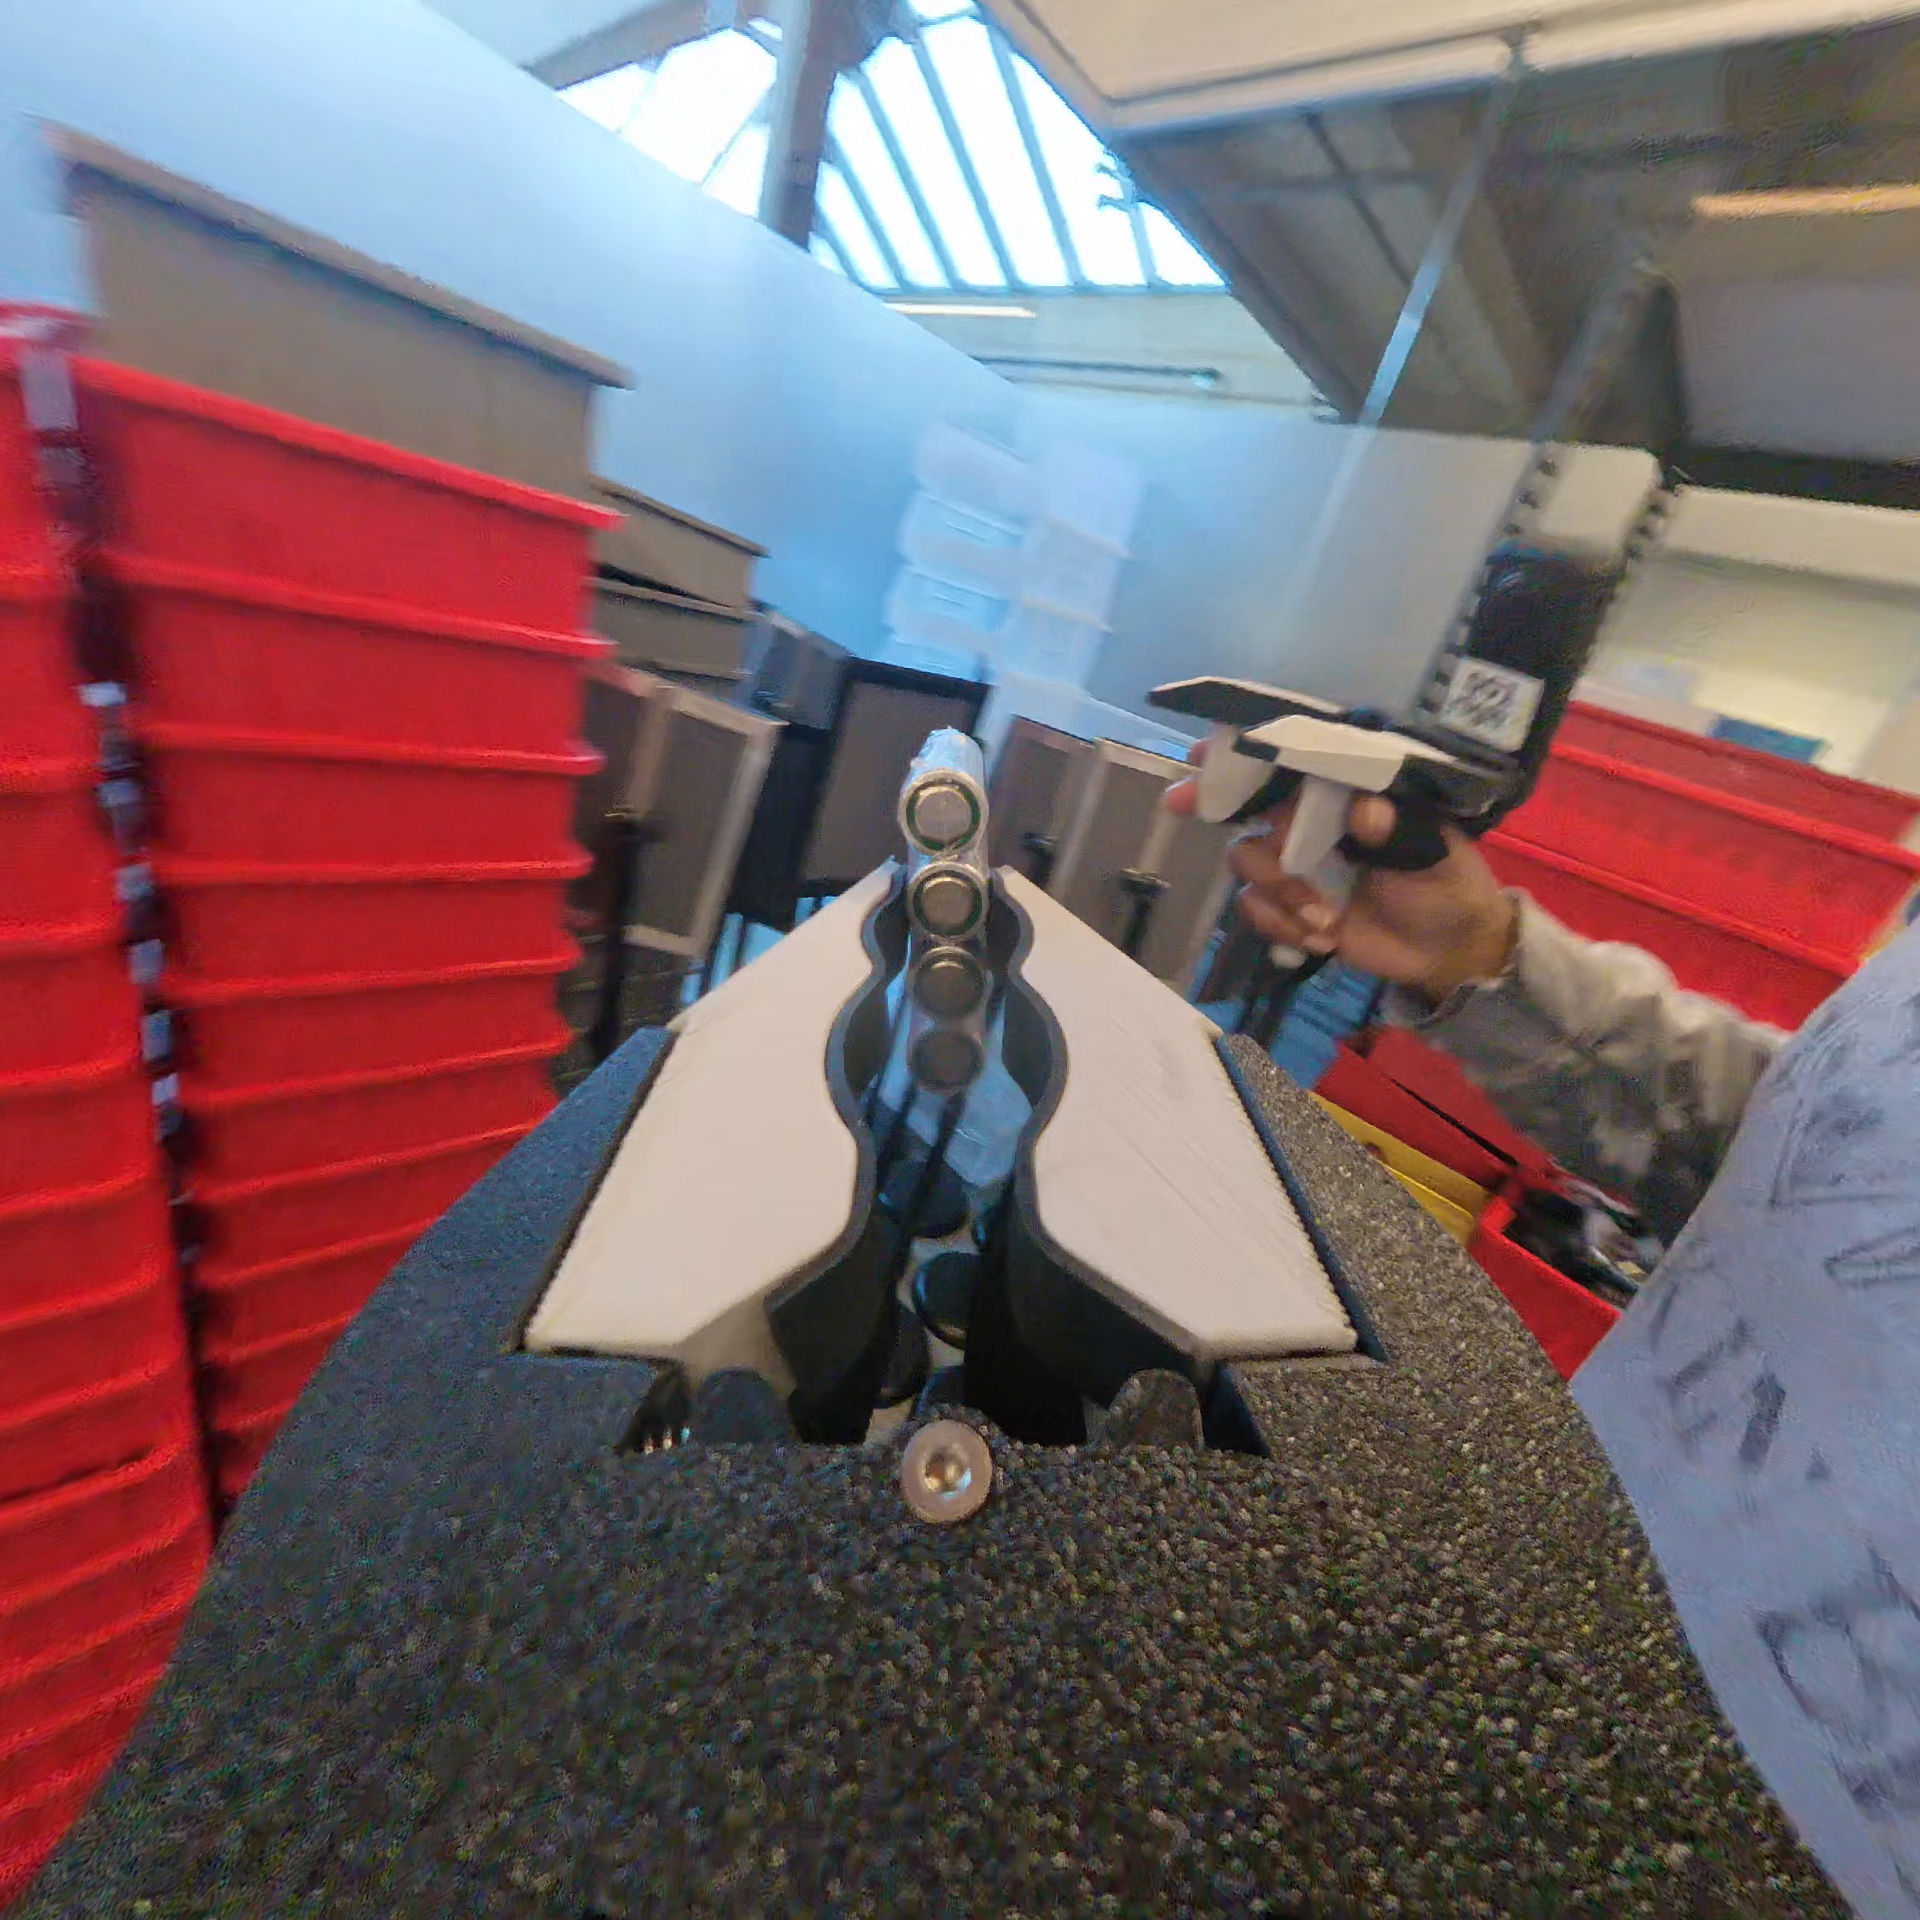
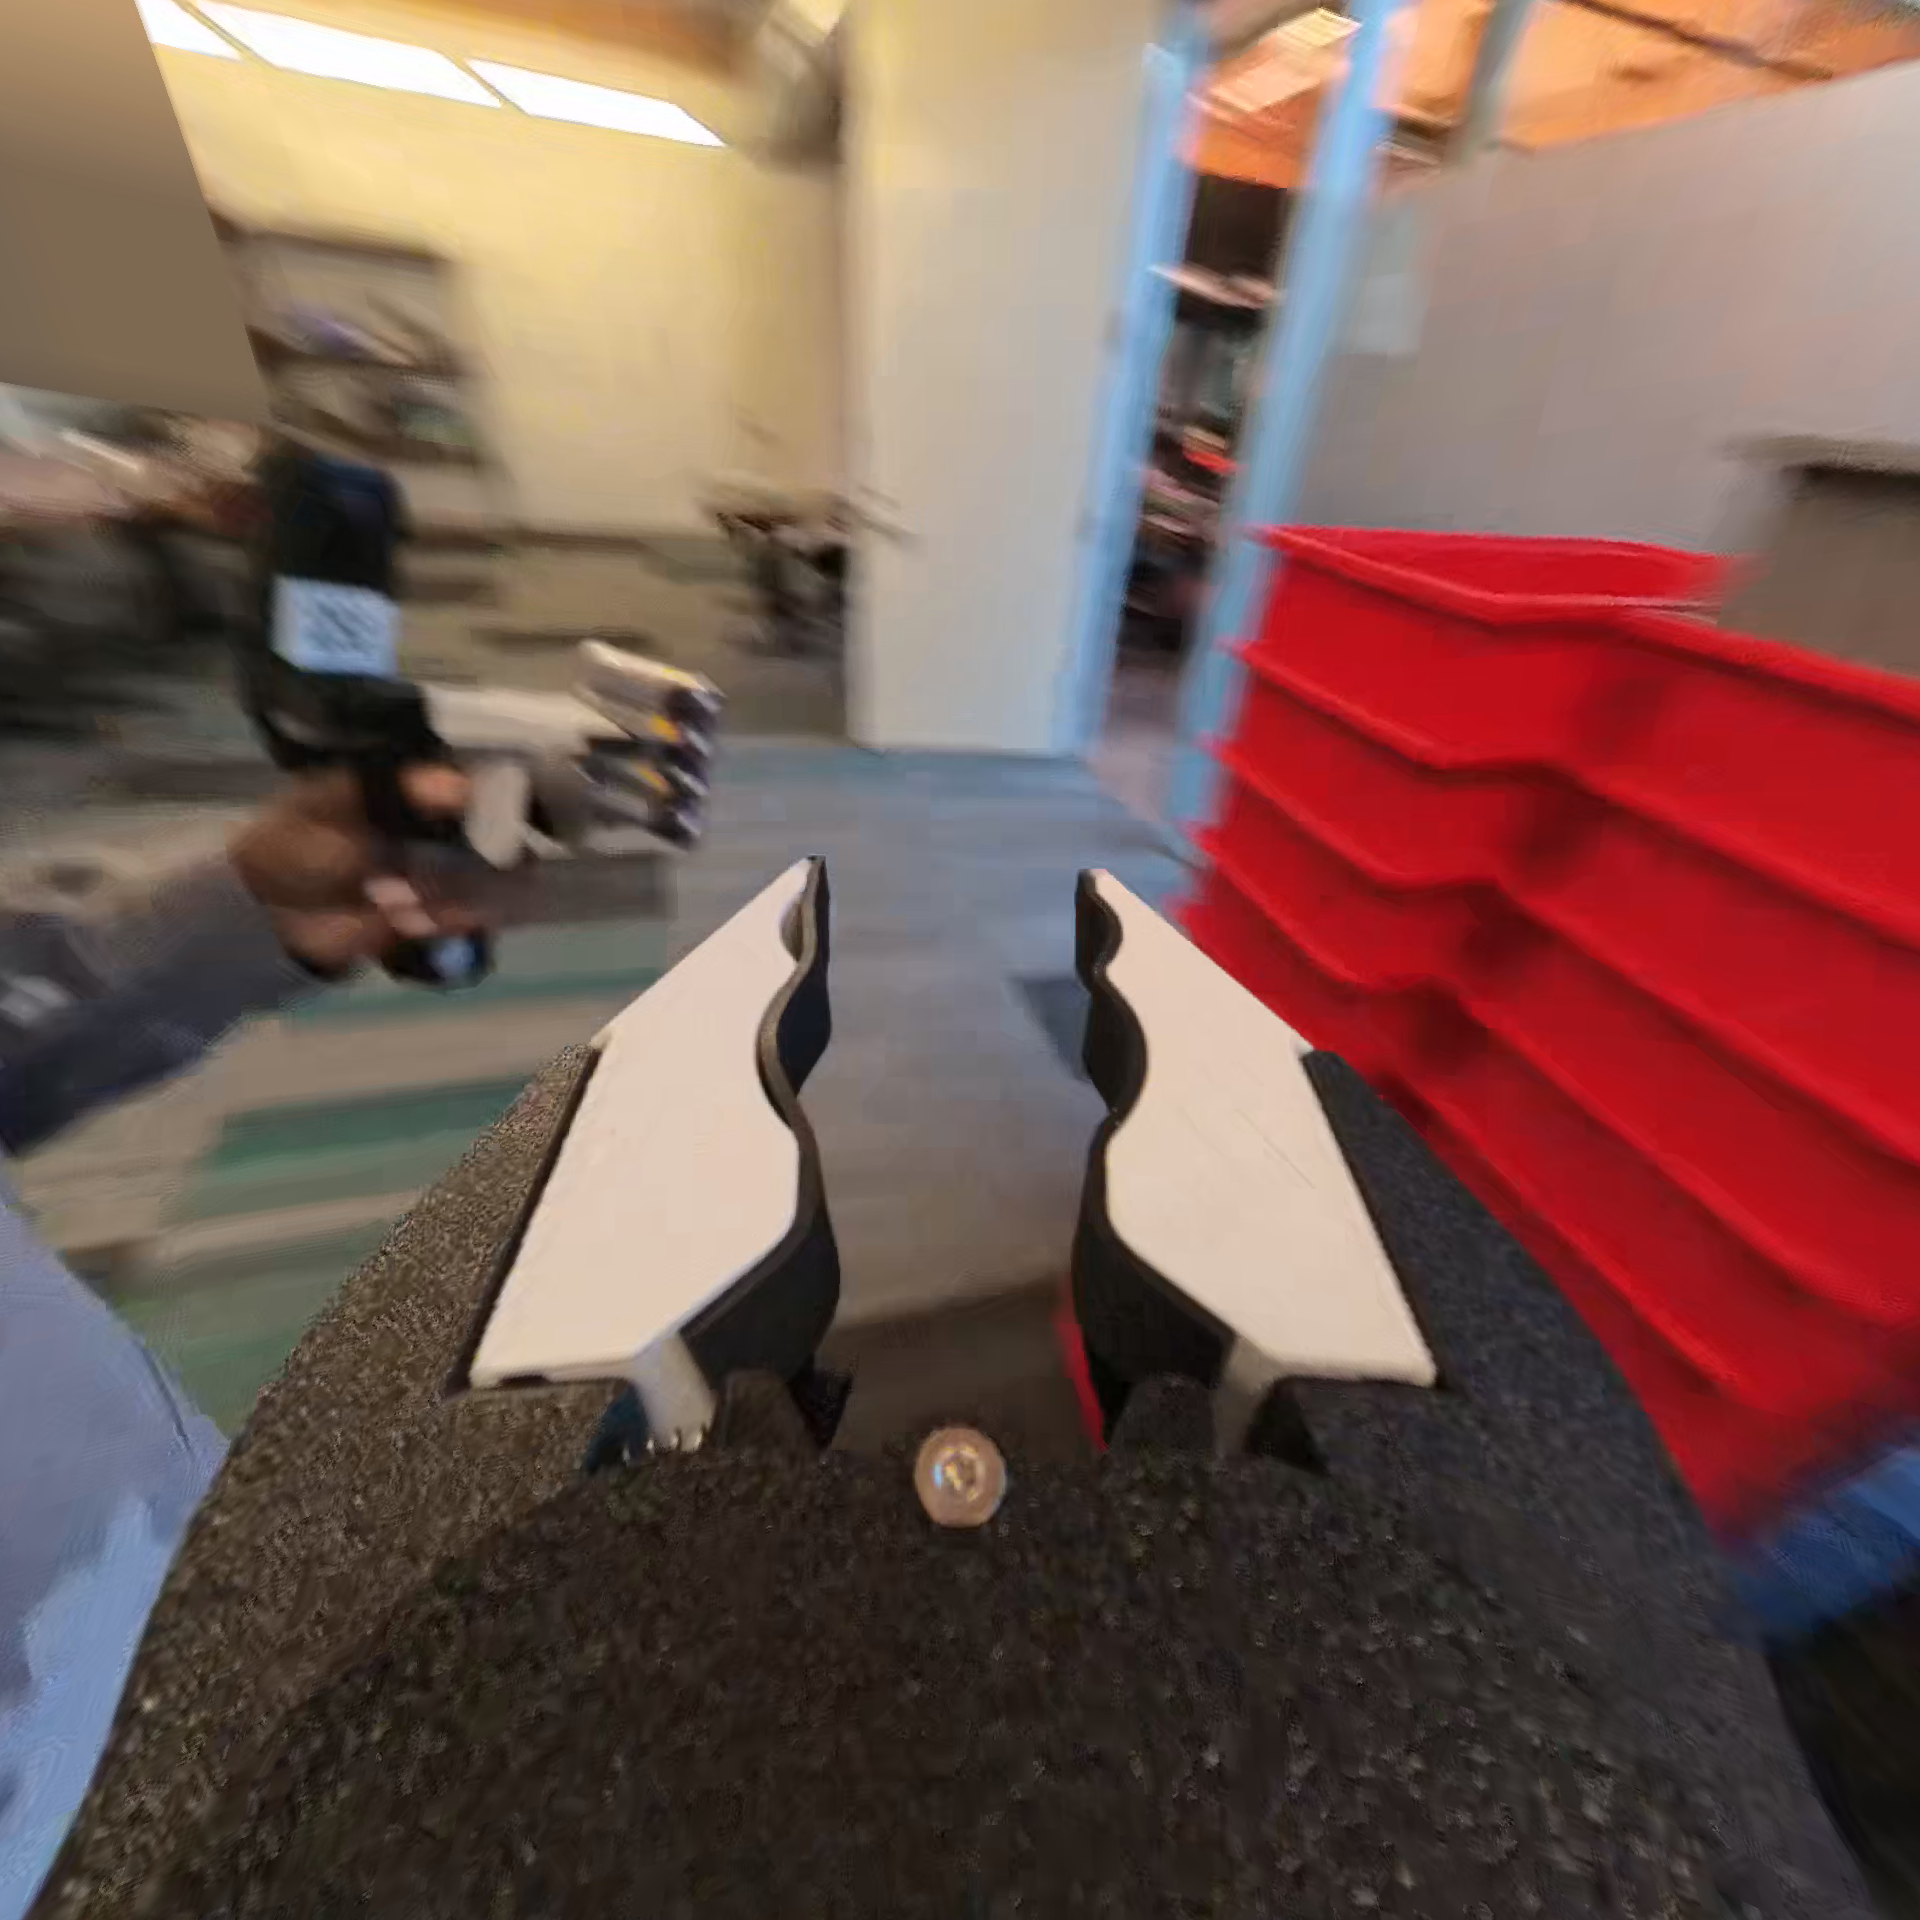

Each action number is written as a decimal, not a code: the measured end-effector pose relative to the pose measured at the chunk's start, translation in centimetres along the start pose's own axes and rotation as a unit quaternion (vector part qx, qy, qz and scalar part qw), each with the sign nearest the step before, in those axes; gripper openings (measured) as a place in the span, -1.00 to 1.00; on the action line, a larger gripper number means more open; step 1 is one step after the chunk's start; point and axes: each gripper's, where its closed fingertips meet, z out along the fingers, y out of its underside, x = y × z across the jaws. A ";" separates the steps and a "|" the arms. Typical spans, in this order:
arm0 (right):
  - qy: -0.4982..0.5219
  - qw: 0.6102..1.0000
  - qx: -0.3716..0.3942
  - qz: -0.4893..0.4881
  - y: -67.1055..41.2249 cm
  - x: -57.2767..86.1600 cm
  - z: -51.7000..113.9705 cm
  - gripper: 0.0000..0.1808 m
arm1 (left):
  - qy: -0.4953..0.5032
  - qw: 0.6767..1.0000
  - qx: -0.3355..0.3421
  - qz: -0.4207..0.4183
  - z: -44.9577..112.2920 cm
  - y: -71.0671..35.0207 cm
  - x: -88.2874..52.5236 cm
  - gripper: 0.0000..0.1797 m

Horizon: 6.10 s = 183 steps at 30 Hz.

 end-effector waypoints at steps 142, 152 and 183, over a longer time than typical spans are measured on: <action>-0.035 0.893 0.155 0.421 26.9 345.2 386.4 -0.87 | -0.149 0.942 -0.279 0.111 164.6 -103.8 -479.0 -0.26; -0.086 0.919 0.069 0.378 29.7 380.3 404.7 -0.87 | -0.222 0.938 -0.255 0.072 186.3 -108.6 -510.5 -0.27; -0.366 0.922 -0.126 0.037 37.1 459.7 491.0 -0.88 | -0.548 0.834 -0.064 -0.020 217.1 -134.5 -614.4 -0.29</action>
